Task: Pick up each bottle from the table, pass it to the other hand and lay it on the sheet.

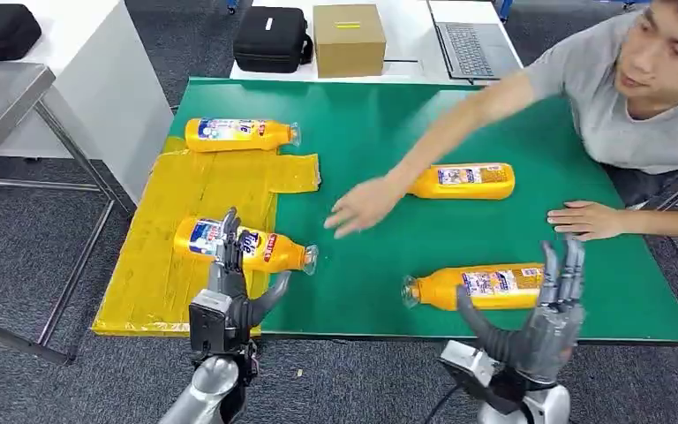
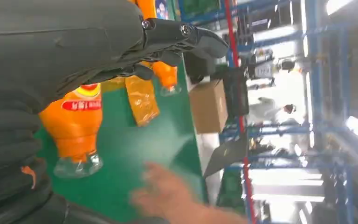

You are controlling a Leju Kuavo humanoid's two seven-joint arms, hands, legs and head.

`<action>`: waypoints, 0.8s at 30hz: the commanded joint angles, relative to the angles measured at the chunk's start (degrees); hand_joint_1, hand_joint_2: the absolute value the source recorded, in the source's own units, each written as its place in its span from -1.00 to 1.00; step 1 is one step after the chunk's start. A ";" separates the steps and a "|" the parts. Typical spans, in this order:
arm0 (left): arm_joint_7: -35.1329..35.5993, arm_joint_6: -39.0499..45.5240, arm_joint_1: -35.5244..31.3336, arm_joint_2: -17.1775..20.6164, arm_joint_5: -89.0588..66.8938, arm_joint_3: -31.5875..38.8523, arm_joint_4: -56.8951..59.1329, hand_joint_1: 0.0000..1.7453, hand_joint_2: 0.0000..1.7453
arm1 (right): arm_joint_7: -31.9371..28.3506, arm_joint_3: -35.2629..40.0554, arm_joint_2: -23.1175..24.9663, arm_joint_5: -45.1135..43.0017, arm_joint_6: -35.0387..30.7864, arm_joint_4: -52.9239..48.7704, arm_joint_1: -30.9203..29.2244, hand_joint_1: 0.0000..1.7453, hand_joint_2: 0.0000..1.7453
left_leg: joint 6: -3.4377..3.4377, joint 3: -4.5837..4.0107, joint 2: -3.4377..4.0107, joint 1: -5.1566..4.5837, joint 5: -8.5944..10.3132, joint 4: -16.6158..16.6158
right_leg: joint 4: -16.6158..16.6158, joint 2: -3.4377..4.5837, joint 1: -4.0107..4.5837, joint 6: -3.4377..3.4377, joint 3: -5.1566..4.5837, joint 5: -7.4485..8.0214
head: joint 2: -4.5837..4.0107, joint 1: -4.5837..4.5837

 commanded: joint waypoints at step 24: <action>-0.09 -0.27 -1.44 0.50 5.26 3.30 -8.33 -1.00 1.00 | 0.02 -21.38 1.48 1.44 0.00 6.01 -2.14 -1.00 1.00 | -0.09 0.26 -0.09 0.03 -0.11 0.00 | -0.01 -0.18 0.05 -0.10 0.28 -0.15 | 0.00 -0.02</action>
